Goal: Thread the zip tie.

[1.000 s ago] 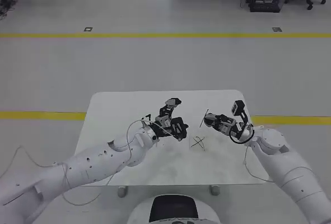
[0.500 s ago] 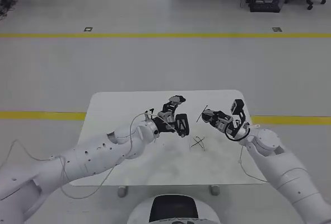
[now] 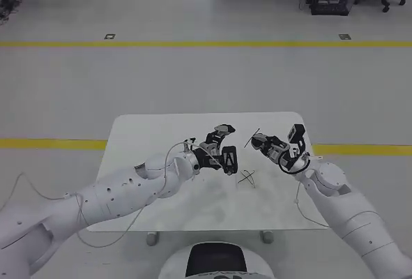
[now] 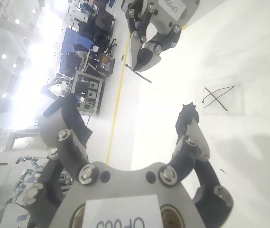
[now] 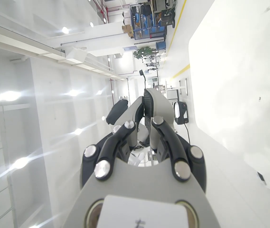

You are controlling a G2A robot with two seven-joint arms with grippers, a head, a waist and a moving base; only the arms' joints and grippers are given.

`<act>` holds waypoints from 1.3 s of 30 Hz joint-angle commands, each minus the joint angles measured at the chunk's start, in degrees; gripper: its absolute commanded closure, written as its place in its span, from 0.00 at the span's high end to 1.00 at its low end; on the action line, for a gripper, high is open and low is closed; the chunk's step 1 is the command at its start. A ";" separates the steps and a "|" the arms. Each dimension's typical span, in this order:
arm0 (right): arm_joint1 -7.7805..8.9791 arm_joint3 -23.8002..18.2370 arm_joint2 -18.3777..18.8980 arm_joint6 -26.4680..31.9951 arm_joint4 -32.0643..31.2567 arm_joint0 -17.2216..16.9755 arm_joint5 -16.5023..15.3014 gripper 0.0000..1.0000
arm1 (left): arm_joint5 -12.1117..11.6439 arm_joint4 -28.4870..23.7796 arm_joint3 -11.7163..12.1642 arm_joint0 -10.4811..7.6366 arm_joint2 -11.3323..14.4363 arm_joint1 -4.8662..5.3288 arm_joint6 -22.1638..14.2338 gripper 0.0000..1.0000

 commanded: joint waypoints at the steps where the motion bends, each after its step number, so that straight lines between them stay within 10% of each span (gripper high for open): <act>1: -0.38 -0.34 -0.38 -1.42 0.42 0.03 0.46 0.00 | 0.07 0.00 0.19 0.43 0.00 -0.50 -0.32 1.00; 7: -1.37 -0.19 -1.02 -2.84 1.94 0.31 0.90 0.00 | 2.68 0.00 1.04 0.30 0.00 -1.89 -1.12 1.00; 38: -2.53 -1.73 1.19 -2.09 4.06 -0.84 4.26 0.00 | 0.64 0.00 0.74 -0.41 0.00 -2.46 -3.52 1.00; 39: -2.59 -1.82 1.26 -2.07 3.98 -0.86 4.46 0.00 | 0.52 0.00 0.80 -0.51 0.00 -2.47 -3.51 0.89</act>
